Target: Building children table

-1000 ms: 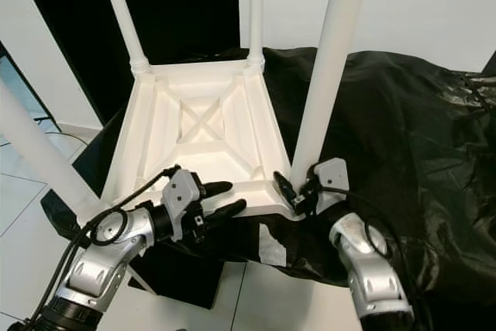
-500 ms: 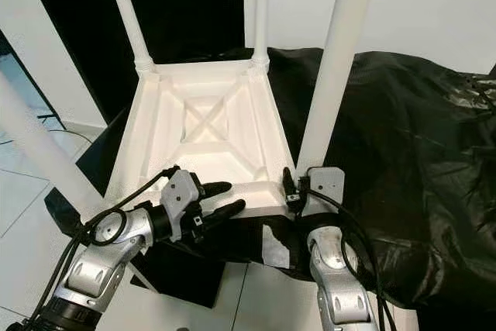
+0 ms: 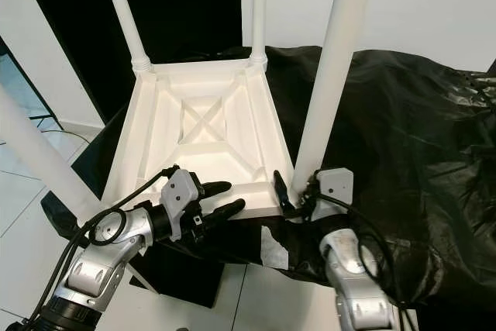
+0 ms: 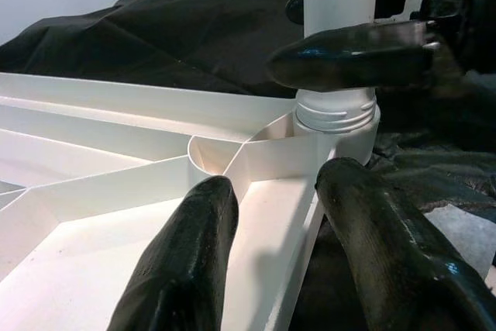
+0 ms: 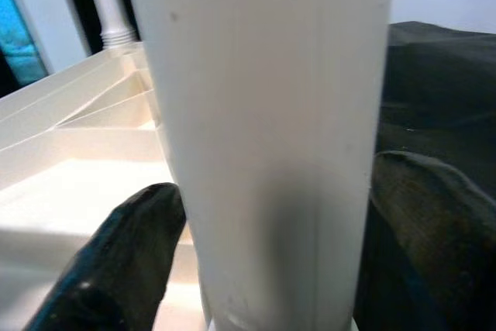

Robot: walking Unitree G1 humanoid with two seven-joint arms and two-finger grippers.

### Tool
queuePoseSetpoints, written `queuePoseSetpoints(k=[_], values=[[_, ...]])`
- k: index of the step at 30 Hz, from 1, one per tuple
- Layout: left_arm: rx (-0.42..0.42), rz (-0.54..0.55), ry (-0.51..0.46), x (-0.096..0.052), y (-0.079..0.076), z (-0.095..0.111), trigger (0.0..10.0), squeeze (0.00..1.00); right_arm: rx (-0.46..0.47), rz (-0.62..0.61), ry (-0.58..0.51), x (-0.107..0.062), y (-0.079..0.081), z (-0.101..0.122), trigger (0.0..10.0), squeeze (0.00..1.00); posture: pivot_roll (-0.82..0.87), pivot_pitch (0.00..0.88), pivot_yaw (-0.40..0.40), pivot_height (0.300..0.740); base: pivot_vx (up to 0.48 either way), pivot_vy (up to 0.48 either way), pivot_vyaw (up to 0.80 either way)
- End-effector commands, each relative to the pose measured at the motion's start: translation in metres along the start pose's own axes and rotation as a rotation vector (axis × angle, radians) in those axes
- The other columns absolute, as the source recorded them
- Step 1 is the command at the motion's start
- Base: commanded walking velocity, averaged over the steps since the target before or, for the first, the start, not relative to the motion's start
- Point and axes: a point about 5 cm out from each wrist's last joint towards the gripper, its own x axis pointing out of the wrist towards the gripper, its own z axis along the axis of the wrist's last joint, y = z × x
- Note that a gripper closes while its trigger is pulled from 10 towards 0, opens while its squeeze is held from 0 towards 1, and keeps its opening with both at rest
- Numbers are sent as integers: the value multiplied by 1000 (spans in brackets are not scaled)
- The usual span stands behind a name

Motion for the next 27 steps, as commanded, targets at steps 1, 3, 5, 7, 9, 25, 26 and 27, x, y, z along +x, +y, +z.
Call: queuePoseSetpoints(k=[1,3,5,7,9,25,26,27], values=[[1,3,1,0,1,-1,10000,0,19,48,9,-1,-5,-1,10000,1000,-44,0,3,740,0,0,0],[0,6,0,0,1,-1,10000,0,25,94,21,-1,-9,-2,10000,1000,-42,0,1,740,0,0,0],[1,10,-1,-1,1,-1,10000,0,17,165,42,0,-14,-3,10000,588,-39,0,-1,740,0,0,0],[1,13,-1,-2,2,-1,10000,0,-10,254,68,4,-20,-5,10000,0,-35,0,-3,740,0,0,0],[2,15,-1,-3,2,-1,10000,0,-32,301,79,9,-23,-5,10000,0,-32,0,-6,740,0,0,0],[11,32,4,-8,2,0,10000,0,-114,606,159,37,-18,-17,0,0,9,0,-22,740,0,0,0],[10,33,5,-8,1,0,10000,0,-114,598,161,36,-20,-18,0,0,9,0,-22,740,0,0,0],[10,33,5,-8,1,0,10000,0,-114,598,161,36,-20,-18,0,0,9,0,-22,740,0,0,0]])
